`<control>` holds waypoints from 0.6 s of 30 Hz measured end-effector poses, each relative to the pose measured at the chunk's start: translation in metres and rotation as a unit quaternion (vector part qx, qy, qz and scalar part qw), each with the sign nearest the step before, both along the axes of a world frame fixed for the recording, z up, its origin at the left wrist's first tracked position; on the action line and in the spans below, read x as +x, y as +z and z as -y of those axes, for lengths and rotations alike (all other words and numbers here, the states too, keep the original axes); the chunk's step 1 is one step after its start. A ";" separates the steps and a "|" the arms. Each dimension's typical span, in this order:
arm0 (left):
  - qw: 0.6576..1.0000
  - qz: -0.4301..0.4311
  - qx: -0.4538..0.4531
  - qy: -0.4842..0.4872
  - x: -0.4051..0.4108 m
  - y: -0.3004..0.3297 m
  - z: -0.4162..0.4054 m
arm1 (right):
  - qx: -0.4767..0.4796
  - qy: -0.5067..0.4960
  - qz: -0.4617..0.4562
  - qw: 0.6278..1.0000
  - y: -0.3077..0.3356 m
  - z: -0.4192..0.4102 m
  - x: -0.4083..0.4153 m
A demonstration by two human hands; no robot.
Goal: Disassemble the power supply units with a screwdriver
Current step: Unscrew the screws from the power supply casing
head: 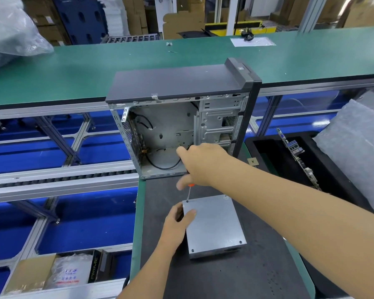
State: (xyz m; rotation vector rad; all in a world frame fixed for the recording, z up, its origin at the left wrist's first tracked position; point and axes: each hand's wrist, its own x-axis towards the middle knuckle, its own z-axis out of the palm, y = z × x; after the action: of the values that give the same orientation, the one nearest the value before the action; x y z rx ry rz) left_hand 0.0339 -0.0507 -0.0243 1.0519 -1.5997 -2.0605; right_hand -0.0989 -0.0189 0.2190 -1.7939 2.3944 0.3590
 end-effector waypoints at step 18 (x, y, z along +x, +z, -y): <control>1.000 -0.003 0.001 0.003 0.000 -0.002 -0.001 | -0.009 0.006 -0.077 0.997 -0.002 -0.002 -0.013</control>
State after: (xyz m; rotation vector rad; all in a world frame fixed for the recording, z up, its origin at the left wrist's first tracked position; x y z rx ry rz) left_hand 0.0342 -0.0496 -0.0259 1.0488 -1.5908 -2.0590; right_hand -0.1120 -0.0168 0.2169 -1.8519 2.4966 0.4979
